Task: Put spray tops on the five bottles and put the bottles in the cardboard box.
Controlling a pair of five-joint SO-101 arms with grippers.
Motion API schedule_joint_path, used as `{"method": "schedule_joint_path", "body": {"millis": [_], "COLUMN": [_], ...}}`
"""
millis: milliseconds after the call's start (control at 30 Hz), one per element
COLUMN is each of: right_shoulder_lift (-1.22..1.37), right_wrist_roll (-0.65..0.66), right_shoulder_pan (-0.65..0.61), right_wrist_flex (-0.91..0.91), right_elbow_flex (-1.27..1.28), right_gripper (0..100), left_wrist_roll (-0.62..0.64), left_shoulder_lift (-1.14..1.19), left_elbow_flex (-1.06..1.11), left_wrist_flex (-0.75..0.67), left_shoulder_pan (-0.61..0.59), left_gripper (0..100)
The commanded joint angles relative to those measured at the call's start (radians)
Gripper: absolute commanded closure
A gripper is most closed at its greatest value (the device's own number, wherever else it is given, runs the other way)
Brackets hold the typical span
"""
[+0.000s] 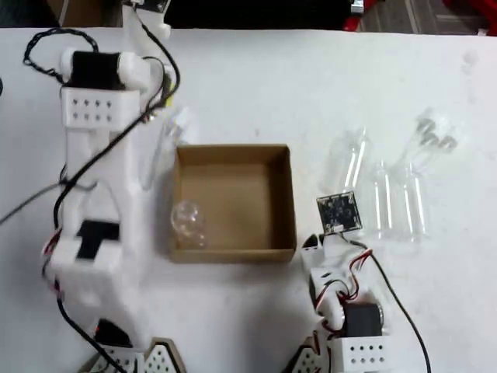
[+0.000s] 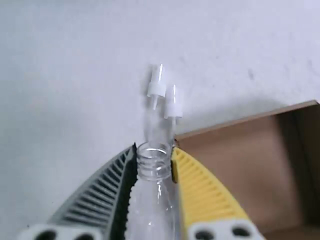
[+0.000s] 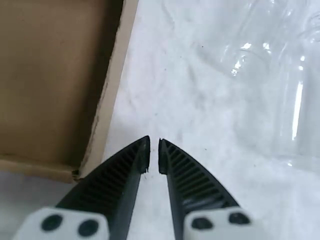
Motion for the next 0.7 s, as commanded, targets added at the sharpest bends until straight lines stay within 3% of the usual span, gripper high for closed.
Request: {"method": "schedule_joint_path", "body": {"millis": [0, 100, 233, 467, 667], "right_shoulder_lift": [-0.007, -0.007, -0.007, -0.007, -0.007], "right_wrist_roll": [-0.003, -0.003, -0.003, -0.003, -0.003], "right_shoulder_pan": [0.012, 0.012, 0.012, 0.012, 0.012], "right_wrist_flex": [0.004, 0.004, 0.004, 0.004, 0.004], "right_elbow_flex": [0.009, 0.009, 0.009, 0.009, 0.009], "right_gripper": [98.4, 98.4, 98.4, 98.4, 98.4], "left_wrist_roll": [-0.009, -0.006, -0.006, -0.005, 0.008], "left_shoulder_lift": [-0.4, -0.596, -0.829, -1.165, -1.262], "left_elbow_flex": [0.252, 0.466, 0.838, 1.468, 1.774], "left_wrist_flex": [-0.02, -0.146, -0.417, -1.122, -1.475], "left_shoulder_pan": [0.074, 0.081, 0.082, 0.084, 0.116], "left_gripper": [98, 98, 98, 98, 98]}}
